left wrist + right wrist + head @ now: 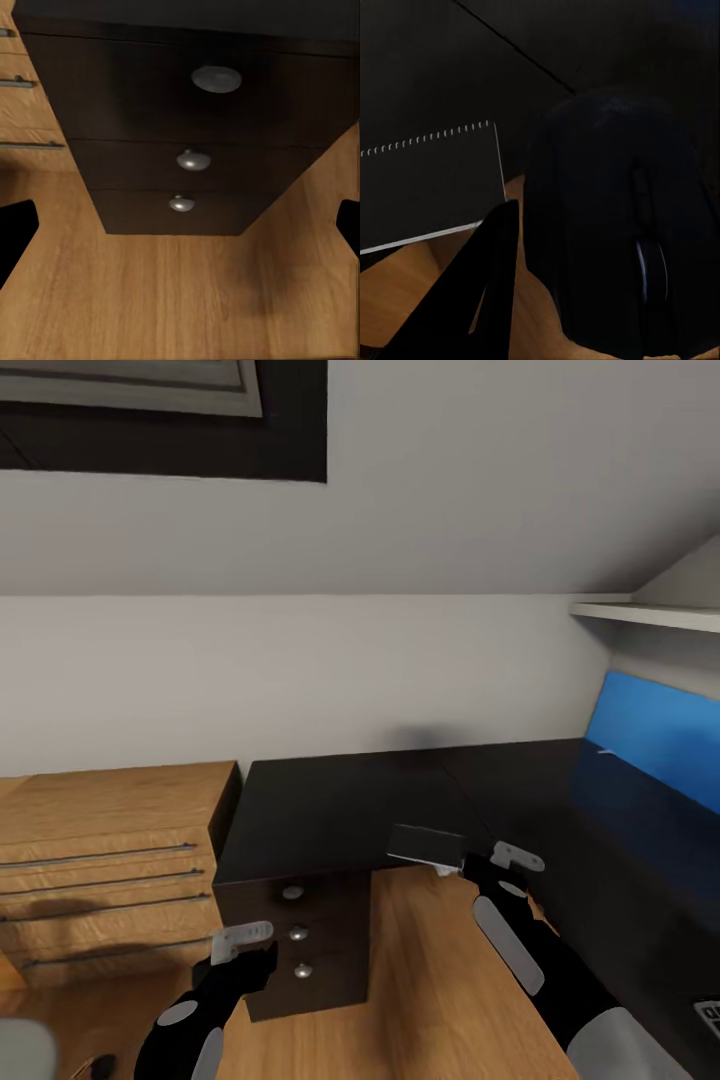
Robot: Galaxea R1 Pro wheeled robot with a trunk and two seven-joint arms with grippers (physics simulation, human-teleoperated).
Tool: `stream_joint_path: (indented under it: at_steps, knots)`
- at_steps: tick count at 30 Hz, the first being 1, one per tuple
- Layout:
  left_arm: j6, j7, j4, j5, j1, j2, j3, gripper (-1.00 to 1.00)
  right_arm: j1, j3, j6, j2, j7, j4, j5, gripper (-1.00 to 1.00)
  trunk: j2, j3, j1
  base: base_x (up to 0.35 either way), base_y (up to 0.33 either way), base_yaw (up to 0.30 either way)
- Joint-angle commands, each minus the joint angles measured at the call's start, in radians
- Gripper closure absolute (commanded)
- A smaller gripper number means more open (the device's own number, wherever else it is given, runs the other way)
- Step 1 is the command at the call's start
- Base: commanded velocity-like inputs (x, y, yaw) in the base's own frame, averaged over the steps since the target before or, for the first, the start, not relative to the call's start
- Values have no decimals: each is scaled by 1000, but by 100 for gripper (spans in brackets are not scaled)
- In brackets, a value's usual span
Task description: In the bedroom, organize the workspace by keeping the computer under the desk, ensuring the monitor is on the desk, placing the keyboard on the desk next to the monitor, placing the mouse on the desk next to the keyboard, moving the folder from the swivel chair onto the desk next to the mouse, stacking the notebook on top of the folder with the pen on top of the notebook, and positioning the swivel chair next to the desk.
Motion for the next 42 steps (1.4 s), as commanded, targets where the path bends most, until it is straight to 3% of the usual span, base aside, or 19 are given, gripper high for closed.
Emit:
stream_joint_path:
  at_steps: [1, 7, 9, 13, 21, 30, 42]
  knots:
    - [3, 9, -1, 11, -1, 0, -1, -100, -1, 3, 5, -1, -5, 0, -4, 100, -1, -1, 0, 0, 0, -256]
    - [1, 9, -2, 11, 4, 0, -4, -100, -1, -1, 4, -1, -4, 7, -4, 100, -1, 2, 0, 0, 0, -256]
    - [-1, 9, -3, 11, 11, 0, -16, -100, -1, -27, 3, -1, -4, 11, -3, 100, -1, 4, 0, 0, 0, -256]
    - [-1, 9, -3, 11, 12, 0, -18, -100, -1, -34, 3, -1, -3, 21, -2, 100, -1, 6, 0, 0, 0, -256]
    - [-1, 9, -3, 11, 12, 0, -18, -100, -1, -112, 0, -1, 5, 87, 2, 100, -1, 10, 0, 0, 0, -257]
    - [2, 9, -3, 12, 13, 0, -19, -100, -4, -121, -68, -14, 15, 193, 5, 100, -1, 14, 0, 0, 0, -258]
    - [5, 8, -3, 11, 13, 0, -19, -100, -4, -121, -138, -16, 19, 220, 8, 100, -1, 14, 0, 0, 0, -84]
